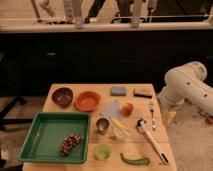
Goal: Place apple in red bowl
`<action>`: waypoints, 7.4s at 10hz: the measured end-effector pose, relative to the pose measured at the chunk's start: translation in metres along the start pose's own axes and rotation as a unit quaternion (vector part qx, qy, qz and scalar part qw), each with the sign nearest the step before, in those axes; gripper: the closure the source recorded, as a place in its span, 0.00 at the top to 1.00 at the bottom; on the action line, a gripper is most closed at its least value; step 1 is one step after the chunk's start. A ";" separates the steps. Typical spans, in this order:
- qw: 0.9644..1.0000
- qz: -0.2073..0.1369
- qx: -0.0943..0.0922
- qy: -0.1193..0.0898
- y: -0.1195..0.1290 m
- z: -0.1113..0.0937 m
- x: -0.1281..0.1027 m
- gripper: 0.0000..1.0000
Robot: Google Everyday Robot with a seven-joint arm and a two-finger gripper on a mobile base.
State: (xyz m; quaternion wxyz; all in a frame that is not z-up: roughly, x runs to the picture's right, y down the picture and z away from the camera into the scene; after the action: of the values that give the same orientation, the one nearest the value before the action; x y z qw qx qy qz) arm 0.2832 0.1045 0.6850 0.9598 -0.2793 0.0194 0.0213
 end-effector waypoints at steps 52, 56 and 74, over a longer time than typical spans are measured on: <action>0.999 0.045 0.000 -0.018 -0.029 0.039 -0.026 0.80; 0.999 0.031 -0.012 -0.025 -0.043 0.059 -0.041 0.80; 0.949 0.101 -0.093 -0.284 -0.067 0.106 -0.042 0.80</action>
State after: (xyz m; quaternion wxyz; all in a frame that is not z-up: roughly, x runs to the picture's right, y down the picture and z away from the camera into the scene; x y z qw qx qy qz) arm 0.2479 0.1032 0.8124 0.8882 -0.3461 -0.2276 0.1986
